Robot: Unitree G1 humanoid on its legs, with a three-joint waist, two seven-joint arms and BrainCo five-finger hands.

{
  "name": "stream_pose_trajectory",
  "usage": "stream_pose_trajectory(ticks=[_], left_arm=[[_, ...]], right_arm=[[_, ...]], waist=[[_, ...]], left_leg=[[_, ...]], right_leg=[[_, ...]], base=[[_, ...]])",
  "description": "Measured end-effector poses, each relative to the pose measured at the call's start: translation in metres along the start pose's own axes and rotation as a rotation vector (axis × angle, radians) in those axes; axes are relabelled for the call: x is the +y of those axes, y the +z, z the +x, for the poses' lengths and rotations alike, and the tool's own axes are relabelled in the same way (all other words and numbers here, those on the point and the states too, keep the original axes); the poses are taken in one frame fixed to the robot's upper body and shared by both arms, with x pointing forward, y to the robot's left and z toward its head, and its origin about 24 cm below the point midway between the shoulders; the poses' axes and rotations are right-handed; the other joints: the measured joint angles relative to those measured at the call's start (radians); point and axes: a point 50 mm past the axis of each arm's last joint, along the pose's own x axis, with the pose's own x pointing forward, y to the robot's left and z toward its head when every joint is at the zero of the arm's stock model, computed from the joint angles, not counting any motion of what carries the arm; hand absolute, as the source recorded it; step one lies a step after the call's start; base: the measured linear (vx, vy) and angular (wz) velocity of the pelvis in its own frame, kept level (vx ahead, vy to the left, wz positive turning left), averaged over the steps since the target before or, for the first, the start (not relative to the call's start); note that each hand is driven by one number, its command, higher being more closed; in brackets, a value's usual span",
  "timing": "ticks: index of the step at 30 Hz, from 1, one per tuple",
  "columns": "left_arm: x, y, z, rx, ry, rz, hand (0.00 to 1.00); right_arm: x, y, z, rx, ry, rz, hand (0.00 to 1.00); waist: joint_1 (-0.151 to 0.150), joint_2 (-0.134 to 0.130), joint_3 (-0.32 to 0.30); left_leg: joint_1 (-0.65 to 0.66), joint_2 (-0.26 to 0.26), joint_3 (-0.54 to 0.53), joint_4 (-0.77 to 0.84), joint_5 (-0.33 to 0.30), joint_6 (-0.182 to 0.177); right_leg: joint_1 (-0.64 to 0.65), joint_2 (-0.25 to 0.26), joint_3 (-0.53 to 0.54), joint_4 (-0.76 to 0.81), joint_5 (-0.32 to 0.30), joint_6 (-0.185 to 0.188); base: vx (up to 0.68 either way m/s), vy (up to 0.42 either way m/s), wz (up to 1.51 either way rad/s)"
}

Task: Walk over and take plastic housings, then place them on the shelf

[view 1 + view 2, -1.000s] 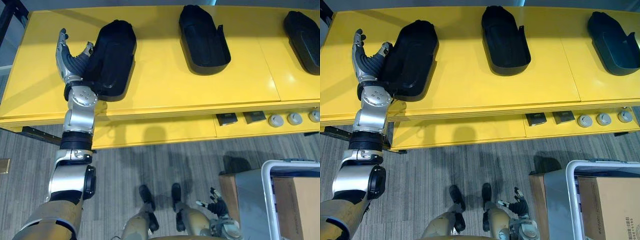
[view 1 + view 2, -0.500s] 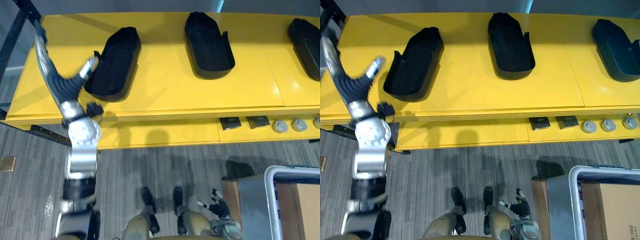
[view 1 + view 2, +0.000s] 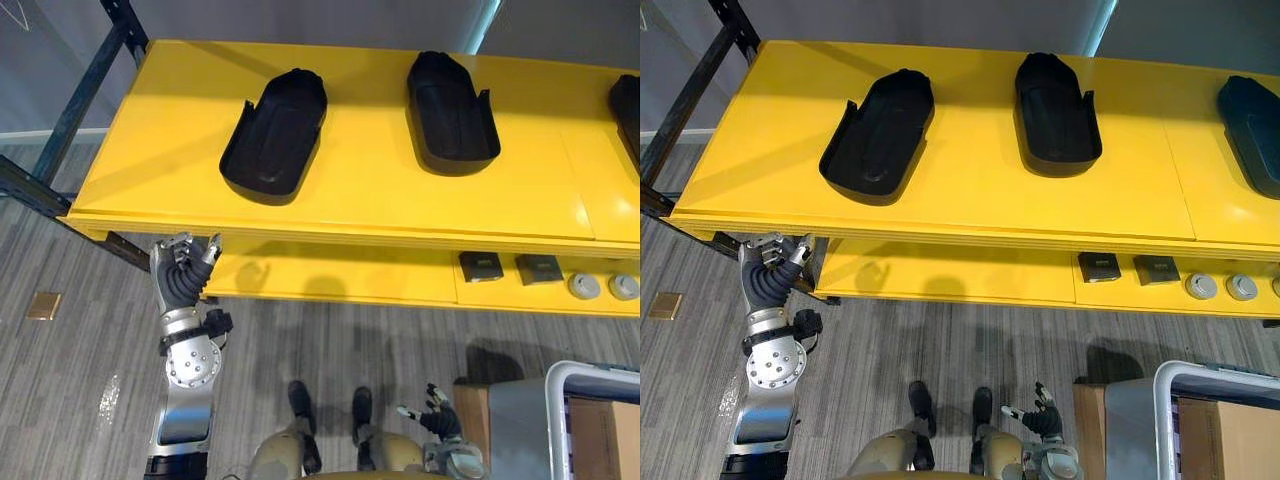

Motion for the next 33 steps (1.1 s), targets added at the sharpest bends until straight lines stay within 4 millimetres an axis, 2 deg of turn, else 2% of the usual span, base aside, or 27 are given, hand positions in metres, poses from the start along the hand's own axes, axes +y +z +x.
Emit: stream_pose_trajectory(ticks=[5, 13, 18, 33], left_arm=[[-0.015, 0.006, 0.008, -0.071, -0.068, 0.096, 1.0], [-0.026, 0.011, 0.029, -0.143, -0.119, 0.214, 1.0], [-0.032, 0.02, 0.043, -0.204, -0.151, 0.271, 1.0], [-0.044, 0.052, 0.08, -0.338, -0.18, 0.329, 1.0]], right_arm=[[0.0, 0.0, 0.001, 0.005, 0.0, -0.003, 0.0], [0.003, 0.004, 0.006, 0.002, 0.011, -0.004, 0.0], [0.003, 0.005, 0.006, 0.0, 0.011, -0.006, 0.0], [0.006, 0.01, 0.007, -0.025, 0.027, -0.009, 0.0]], waist=[[-0.006, 0.0, 0.0], [-0.029, -0.001, -0.001], [-0.032, -0.002, -0.001], [-0.055, -0.003, -0.002]], left_leg=[[-0.001, 0.001, 0.002, 0.0, 0.0, 0.0], [-0.021, 0.001, 0.02, 0.001, 0.004, 0.005], [-0.027, 0.002, 0.029, 0.001, 0.004, 0.005], [-0.06, 0.002, 0.046, 0.001, 0.004, 0.005]], right_leg=[[-0.004, 0.002, 0.005, 0.0, -0.001, -0.001], [-0.037, 0.002, 0.024, 0.011, -0.001, -0.001], [-0.048, 0.003, 0.032, 0.013, -0.001, -0.001], [-0.094, 0.003, 0.046, 0.029, 0.0, -0.001]], base=[[0.03, 0.005, -0.03], [0.02, 0.008, -0.07], [0.02, 0.004, -0.06], [0.01, 0.001, -0.02]])
